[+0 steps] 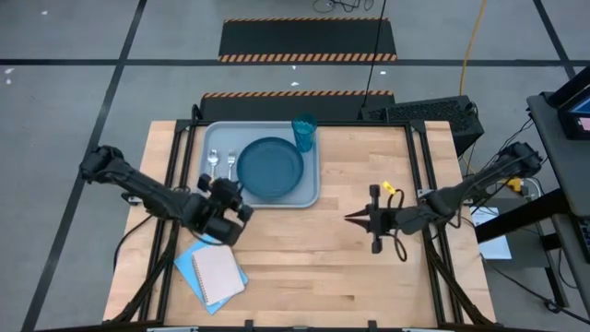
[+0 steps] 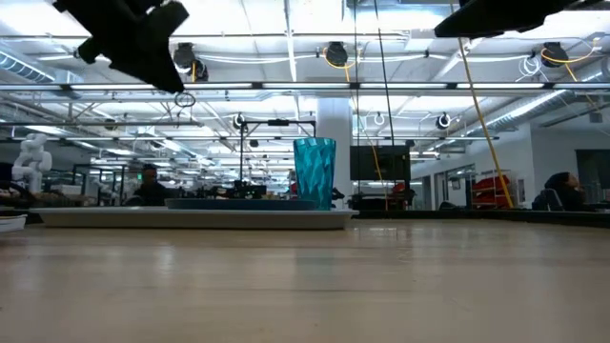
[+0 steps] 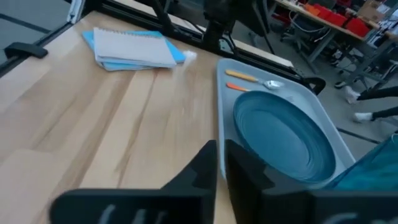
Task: Pick and place plate/cup/fork/spoon on tray
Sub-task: Return to Home Position
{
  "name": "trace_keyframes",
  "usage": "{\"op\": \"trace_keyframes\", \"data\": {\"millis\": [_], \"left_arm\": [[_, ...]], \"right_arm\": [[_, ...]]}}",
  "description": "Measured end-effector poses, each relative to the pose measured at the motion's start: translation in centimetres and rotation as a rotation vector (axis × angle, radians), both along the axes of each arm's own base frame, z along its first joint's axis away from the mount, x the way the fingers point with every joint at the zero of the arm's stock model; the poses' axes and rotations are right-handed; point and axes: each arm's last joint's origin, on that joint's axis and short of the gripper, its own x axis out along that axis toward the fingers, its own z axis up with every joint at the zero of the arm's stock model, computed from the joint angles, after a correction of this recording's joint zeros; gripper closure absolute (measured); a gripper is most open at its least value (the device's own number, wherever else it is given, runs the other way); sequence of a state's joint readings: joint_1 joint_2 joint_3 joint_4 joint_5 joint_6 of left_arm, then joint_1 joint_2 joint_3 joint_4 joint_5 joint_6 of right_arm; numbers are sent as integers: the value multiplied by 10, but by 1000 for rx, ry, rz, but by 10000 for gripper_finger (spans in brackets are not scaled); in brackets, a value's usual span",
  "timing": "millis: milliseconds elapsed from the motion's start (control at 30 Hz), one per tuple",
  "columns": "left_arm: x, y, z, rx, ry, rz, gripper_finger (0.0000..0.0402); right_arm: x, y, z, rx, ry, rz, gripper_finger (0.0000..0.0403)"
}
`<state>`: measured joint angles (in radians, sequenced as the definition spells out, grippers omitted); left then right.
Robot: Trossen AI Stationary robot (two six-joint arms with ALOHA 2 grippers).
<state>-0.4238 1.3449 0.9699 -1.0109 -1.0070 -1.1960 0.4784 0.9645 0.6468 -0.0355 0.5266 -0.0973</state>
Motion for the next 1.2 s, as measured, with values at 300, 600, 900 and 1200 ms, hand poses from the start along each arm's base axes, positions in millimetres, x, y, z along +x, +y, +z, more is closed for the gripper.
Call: {"op": "trace_keyframes", "data": {"millis": [300, 600, 900, 1200], "left_arm": [[12, -36, -6, 68, -46, -309, 392], [30, -42, -24, 75, -91, -686, 392], [28, -18, -35, 123, -246, -896, 392], [-5, 13, -55, 91, -347, -870, 389]], "right_arm": [[-12, -1, 0, 45, 43, -3, 400], [-17, 2, -7, 99, 114, -24, 402], [-25, 1, -38, 151, 91, -19, 403], [-39, -7, -55, 173, 99, 25, 403]]}}
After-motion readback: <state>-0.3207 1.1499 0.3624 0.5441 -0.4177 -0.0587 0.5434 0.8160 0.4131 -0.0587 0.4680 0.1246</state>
